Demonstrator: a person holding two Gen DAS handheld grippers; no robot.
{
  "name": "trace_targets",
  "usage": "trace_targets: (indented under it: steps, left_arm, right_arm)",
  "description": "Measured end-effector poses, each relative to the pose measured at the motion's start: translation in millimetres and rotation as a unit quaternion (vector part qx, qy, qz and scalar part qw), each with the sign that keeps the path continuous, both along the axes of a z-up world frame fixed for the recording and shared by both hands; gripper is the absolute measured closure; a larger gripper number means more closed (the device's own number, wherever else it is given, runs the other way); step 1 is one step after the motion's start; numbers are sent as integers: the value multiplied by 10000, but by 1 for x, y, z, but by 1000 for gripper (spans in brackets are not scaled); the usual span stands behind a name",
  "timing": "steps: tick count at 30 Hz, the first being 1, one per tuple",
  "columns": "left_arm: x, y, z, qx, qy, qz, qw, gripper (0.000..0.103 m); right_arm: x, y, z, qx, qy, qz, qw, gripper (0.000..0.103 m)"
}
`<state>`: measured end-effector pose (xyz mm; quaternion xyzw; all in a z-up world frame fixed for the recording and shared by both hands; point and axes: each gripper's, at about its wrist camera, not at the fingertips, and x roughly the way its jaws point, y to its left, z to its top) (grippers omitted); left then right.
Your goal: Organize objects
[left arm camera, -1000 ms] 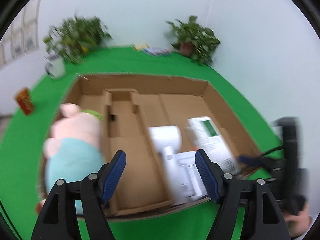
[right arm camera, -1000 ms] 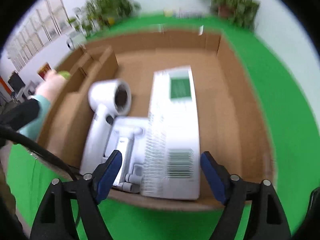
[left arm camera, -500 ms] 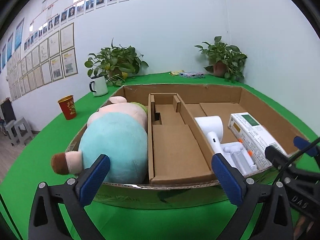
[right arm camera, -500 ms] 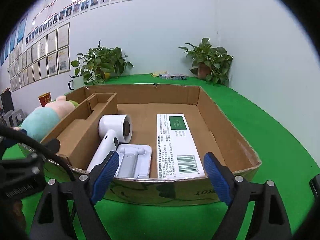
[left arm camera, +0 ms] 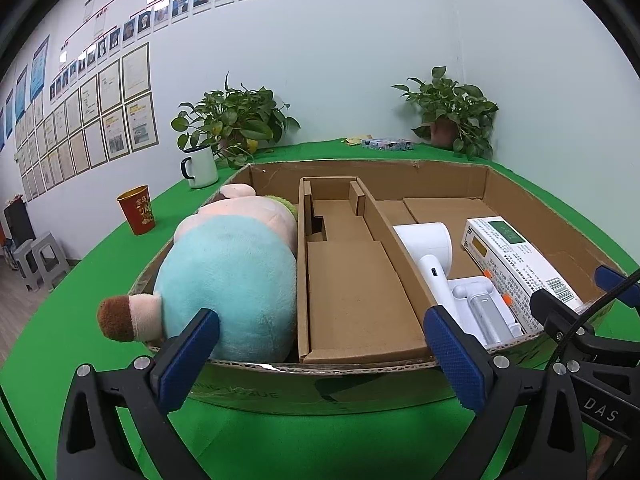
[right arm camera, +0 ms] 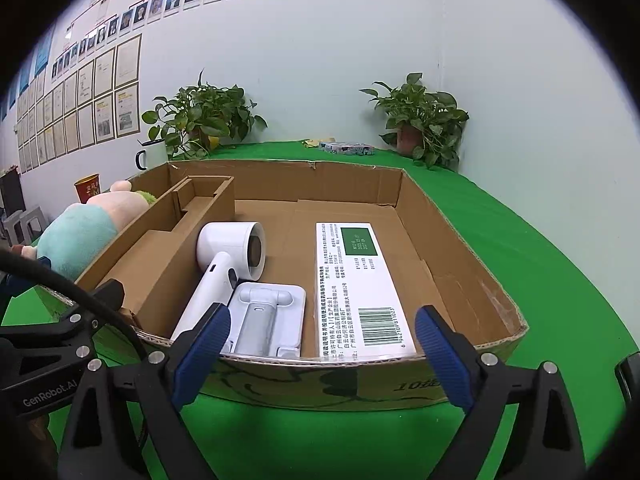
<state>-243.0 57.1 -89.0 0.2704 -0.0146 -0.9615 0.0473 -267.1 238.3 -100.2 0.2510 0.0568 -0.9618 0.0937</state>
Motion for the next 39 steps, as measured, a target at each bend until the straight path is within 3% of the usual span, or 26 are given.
trace_targets:
  steps: [39]
  left_arm:
    - [-3, 0, -1, -46, -14, 8, 10000, 0]
  right_arm:
    - [9, 2, 3, -90, -10, 92, 9999, 7]
